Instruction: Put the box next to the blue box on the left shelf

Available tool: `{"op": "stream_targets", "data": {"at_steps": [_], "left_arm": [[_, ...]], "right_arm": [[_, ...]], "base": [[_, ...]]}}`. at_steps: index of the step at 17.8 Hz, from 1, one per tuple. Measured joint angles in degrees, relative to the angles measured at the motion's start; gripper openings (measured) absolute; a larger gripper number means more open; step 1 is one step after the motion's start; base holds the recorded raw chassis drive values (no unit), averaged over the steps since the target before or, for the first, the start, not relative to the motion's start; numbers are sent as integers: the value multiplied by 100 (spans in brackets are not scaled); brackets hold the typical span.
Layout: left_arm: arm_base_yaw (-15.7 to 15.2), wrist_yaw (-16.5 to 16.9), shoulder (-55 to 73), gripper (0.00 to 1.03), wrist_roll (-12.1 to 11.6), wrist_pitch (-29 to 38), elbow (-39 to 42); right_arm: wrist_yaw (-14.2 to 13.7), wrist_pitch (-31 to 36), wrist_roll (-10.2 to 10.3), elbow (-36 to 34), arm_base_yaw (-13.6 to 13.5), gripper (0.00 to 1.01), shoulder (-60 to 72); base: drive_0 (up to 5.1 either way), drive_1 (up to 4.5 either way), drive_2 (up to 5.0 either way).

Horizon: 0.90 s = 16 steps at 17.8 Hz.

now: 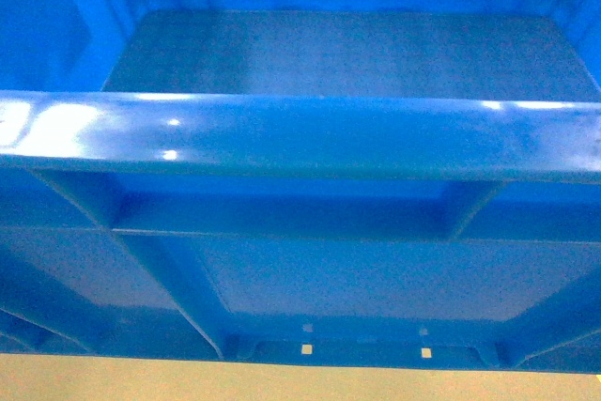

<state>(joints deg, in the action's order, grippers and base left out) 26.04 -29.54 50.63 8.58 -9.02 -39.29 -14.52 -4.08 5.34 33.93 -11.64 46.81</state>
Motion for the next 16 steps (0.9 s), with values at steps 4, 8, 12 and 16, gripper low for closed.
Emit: {"op": "stream_targets", "data": {"at_steps": [4,8,12,16], "left_arm": [[0,9,-2,10,-2,0,0],[-2,15,0,10,0,0,0],[-9,4,-11,10,0,-7,0],[-9,13,-11,10,0,-2,0]], "right_arm": [[2,7,-2,0,0,10,7],[0,11,0,0,0,10,7],[2,4,-2,0,-2,10,7],[2,-4,0,0,0,10,9]], "base": [[8,415,-400],[4,411,-404],[-12,396,-419],[0,408,-408]]}}
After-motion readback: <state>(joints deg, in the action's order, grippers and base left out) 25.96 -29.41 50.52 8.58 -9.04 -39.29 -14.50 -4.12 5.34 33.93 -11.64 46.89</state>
